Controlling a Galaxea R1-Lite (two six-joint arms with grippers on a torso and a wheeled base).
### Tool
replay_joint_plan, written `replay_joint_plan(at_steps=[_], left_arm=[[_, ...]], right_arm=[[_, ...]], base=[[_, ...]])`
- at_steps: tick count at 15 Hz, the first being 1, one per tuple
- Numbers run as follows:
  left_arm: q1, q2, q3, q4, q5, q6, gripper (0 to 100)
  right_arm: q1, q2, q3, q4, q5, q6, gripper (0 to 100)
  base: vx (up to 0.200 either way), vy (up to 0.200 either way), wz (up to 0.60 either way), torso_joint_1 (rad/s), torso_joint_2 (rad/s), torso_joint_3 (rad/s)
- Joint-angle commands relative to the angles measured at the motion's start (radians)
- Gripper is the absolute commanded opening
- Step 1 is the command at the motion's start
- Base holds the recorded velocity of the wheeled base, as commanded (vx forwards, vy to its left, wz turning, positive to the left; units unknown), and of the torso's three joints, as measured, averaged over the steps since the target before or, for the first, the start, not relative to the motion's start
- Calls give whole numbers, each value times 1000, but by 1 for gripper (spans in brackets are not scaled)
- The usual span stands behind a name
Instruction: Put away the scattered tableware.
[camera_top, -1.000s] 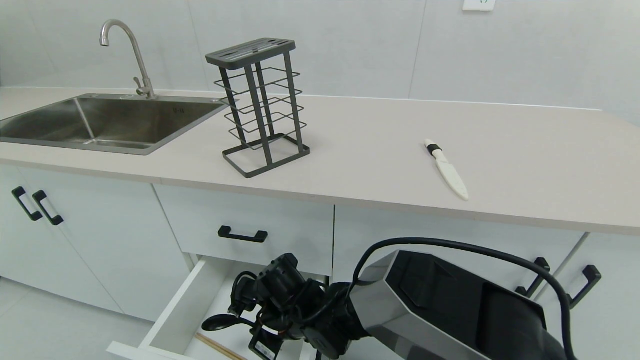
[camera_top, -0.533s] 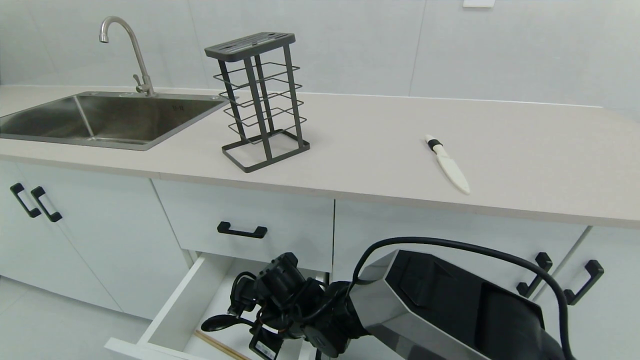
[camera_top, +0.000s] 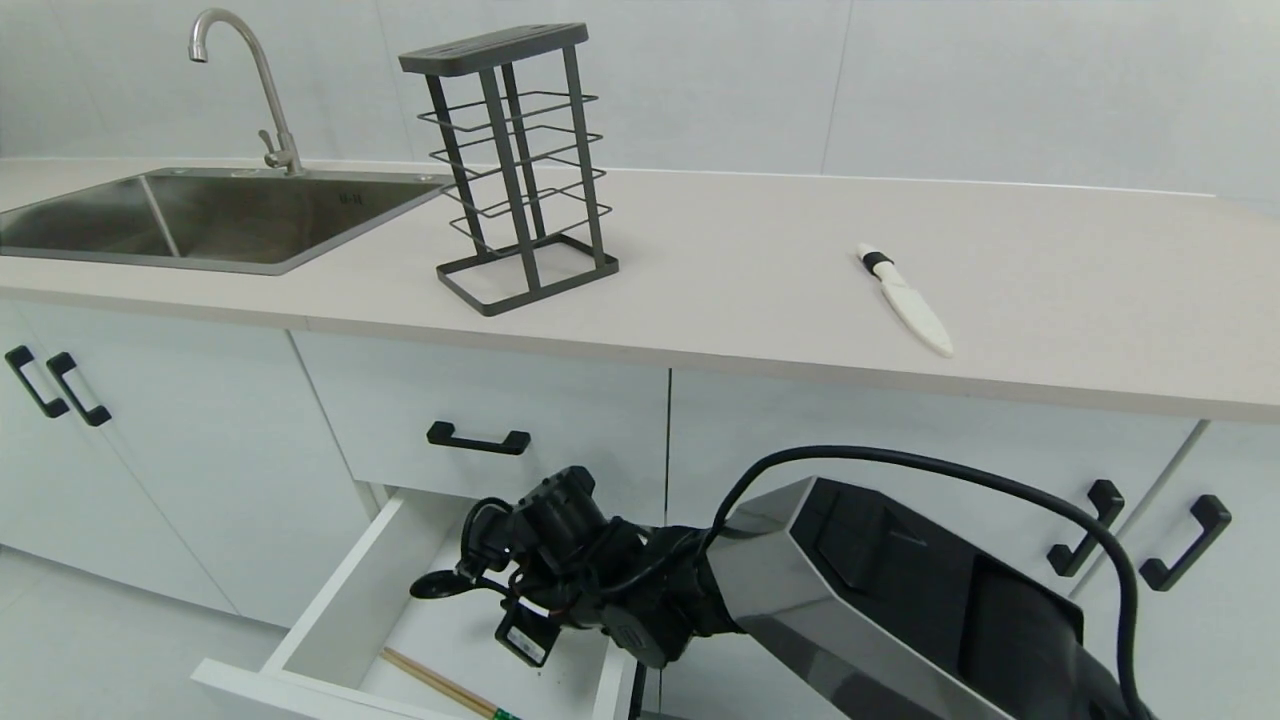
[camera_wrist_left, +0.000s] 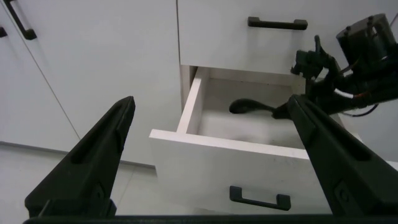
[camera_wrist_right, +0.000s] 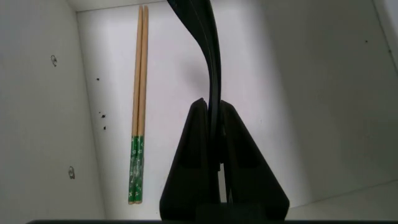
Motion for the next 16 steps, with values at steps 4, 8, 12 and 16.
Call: replay_joint_plan(at_steps=[4,8,12,16], left_arm=[[1,1,0,0,0,0,100],[1,1,0,0,0,0,100],[1,1,0,0,0,0,100],[1,1,0,0,0,0,100]], right_arm=[[2,26,-11,51,-43,-12,0],[11,30,-13,72,-40,-11,0],[30,26,-14,121,-32,-11,0],[30,26,-14,120,-32,-3,100]], base=[[0,0,0,1,12,13],[0,0,0,0,0,0],[0,0,0,0,0,0],[0,0,0,0,0,0]])
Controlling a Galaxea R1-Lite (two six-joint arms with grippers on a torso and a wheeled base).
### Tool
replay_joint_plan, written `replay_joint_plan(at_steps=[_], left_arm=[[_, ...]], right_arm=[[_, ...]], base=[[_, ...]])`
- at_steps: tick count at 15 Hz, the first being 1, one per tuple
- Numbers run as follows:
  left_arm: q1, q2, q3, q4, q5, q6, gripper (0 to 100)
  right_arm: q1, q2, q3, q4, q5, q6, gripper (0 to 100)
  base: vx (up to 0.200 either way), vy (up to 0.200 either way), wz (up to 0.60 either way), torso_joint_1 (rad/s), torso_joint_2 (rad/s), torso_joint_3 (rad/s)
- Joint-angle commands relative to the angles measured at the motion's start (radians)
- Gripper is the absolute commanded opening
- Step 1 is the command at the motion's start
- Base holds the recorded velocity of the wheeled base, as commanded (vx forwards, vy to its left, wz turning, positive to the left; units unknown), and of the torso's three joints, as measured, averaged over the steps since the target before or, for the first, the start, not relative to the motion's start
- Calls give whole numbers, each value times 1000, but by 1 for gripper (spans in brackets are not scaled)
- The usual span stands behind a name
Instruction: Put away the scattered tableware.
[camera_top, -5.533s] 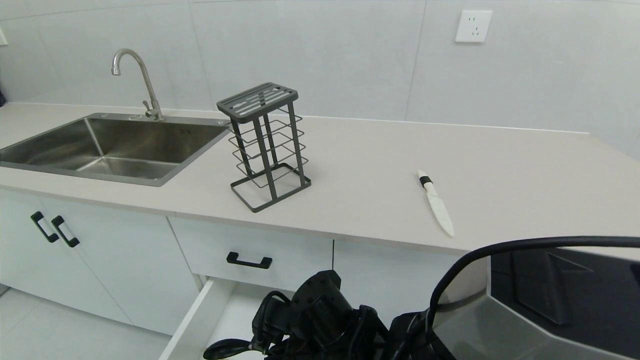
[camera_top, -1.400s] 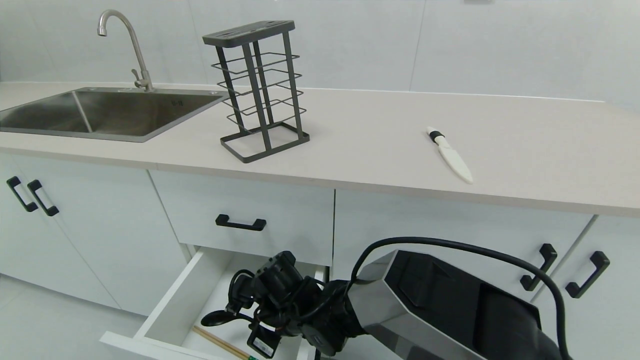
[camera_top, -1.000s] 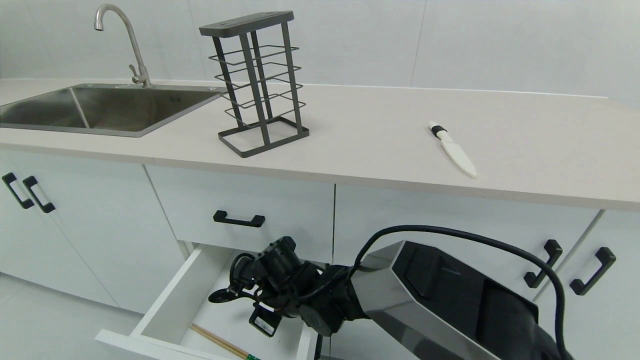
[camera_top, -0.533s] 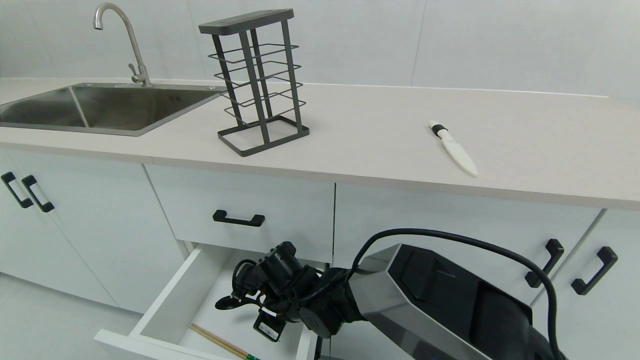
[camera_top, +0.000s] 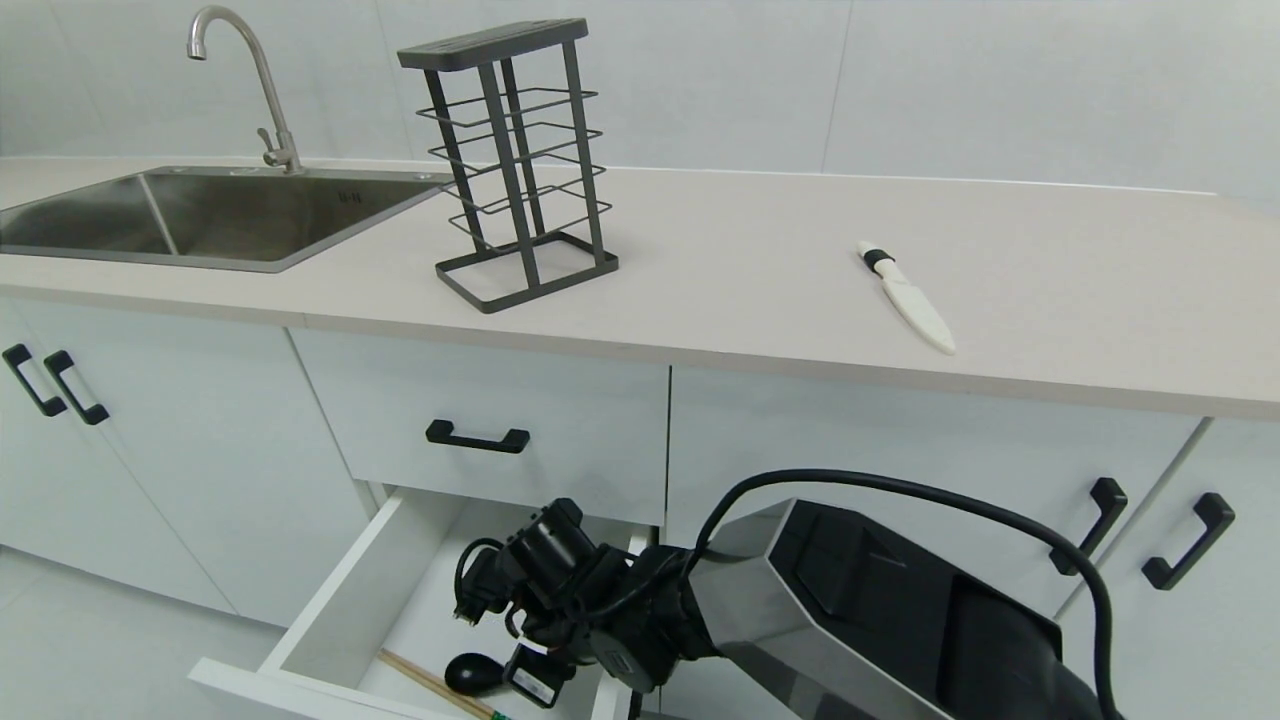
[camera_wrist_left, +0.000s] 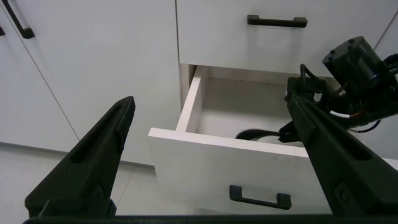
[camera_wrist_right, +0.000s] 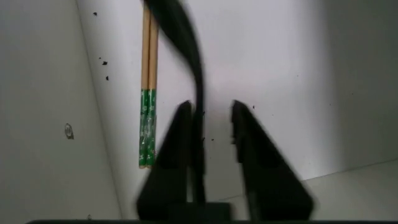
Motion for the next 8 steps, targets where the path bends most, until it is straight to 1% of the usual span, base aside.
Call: replay_joint_plan(at_steps=[1,3,6,8], left_arm=[[1,1,0,0,0,0,100],[-1,1,0,0,0,0,100],[1,1,0,0,0,0,100],[1,1,0,0,0,0,100]], right_arm=[[-1,-2,1,-2,0,-2,100],[-2,-14,1,0,-1,-2,100],[2,-92,26,1,-6,-5,100],[25,-206,99,-6,-6,-3,100]], base=[[0,0,0,0,0,0],[0,0,0,0,0,0],[0,0,0,0,0,0],[0,0,0,0,0,0]])
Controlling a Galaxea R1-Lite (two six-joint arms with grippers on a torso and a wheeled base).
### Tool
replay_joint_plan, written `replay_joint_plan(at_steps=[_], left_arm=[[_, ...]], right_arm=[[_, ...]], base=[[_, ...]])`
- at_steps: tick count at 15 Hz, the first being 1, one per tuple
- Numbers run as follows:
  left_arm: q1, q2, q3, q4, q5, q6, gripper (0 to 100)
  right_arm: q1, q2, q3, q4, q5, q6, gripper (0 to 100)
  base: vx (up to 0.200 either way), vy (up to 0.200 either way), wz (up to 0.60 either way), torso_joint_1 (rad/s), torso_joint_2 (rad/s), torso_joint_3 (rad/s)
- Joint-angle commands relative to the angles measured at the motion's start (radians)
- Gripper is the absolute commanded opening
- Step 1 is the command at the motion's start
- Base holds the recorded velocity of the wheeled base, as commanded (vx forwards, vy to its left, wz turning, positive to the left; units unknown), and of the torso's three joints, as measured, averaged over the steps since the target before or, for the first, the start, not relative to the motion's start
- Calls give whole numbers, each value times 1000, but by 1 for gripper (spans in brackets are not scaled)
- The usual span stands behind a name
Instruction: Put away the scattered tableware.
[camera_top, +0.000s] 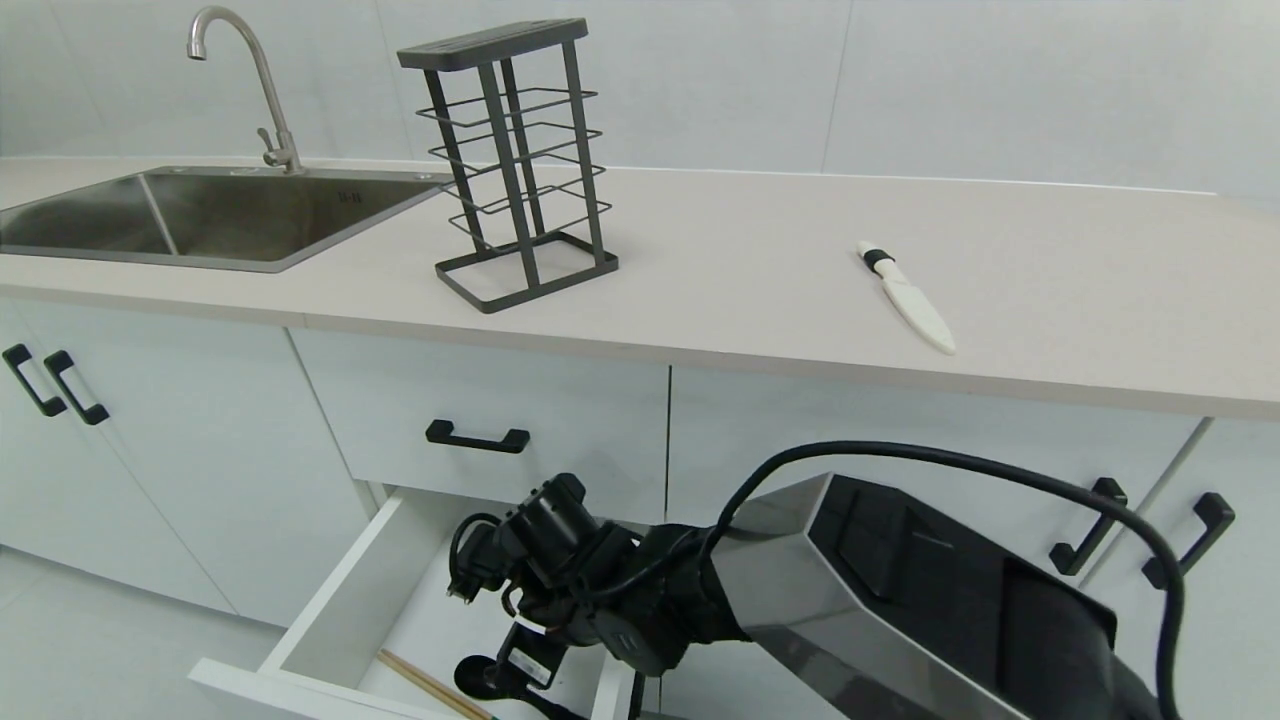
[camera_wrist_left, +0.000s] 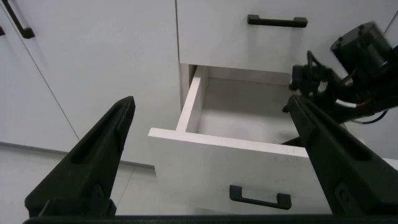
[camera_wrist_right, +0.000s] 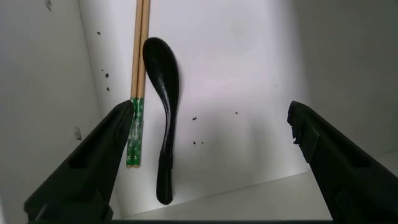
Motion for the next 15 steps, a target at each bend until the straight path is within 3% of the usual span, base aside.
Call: replay_joint_plan(at_steps=[1,3,6,9,12,13,15], left_arm=[[0,1,0,0,0,-1,100],[0,1,0,0,0,-1,100],[-1,1,0,0,0,-1,100],[0,1,0,0,0,-1,100],[0,1,0,0,0,-1,100],[0,1,0,0,0,-1,100],[0,1,0,0,0,-1,100]], right_arm=[[27,-168,100,-9,0,2,100],[40,-237,161,-18,-1,2,100],[49,-471,467,-123,-12,5,100],[50,-652,674,-219,-50,59,100],[38,-855,924,-256,-72,114,100],[32,-878,951,-261,-72,114,100],[-9,-1094,1175,-284,-69,114,100]], base=[[0,0,0,0,0,0],[0,0,0,0,0,0],[0,0,0,0,0,0],[0,0,0,0,0,0],[0,0,0,0,0,0],[0,0,0,0,0,0],[0,0,0,0,0,0]])
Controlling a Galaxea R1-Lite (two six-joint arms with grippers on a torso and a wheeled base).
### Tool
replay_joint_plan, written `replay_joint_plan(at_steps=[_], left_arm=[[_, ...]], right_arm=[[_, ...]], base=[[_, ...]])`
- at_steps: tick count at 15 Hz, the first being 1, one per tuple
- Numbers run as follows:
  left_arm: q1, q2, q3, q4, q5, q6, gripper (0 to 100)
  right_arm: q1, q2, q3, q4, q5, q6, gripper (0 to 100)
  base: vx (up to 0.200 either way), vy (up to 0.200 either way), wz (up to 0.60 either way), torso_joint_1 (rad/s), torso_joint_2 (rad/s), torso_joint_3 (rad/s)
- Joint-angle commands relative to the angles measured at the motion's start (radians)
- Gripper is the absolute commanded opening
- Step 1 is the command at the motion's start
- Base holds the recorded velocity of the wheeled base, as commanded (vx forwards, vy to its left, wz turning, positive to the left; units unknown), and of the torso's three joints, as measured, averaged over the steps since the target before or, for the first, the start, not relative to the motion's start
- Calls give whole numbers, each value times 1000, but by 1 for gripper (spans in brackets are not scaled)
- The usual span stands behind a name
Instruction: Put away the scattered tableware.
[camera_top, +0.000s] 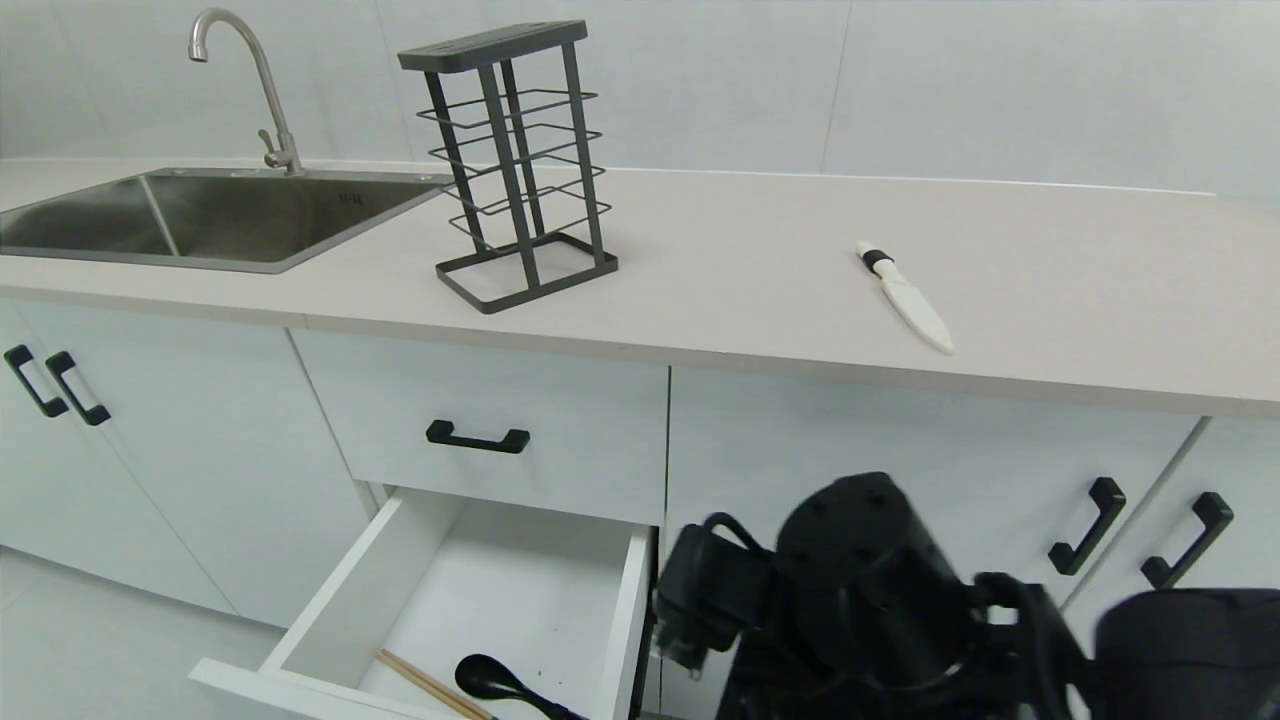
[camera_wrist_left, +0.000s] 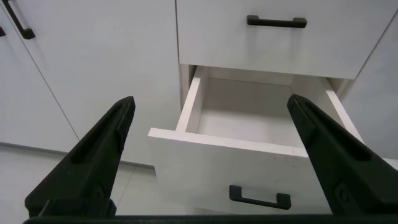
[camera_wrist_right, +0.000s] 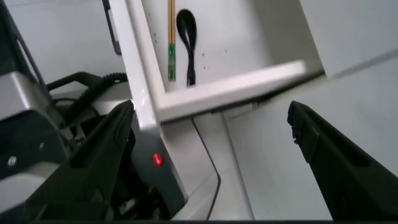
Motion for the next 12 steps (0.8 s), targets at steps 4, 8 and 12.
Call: replay_joint_plan(at_steps=[4,8,12], left_arm=[[-1,1,0,0,0,0,100],[0,1,0,0,0,0,100],[0,1,0,0,0,0,100]], right_arm=[[-184,-607,441,26,7,3,100],[-286,-864,481,106,29,5,100],[-352,-1108,584,104,29,15,100]], base=[[0,0,0,0,0,0],[0,0,0,0,0,0],[0,0,0,0,0,0]])
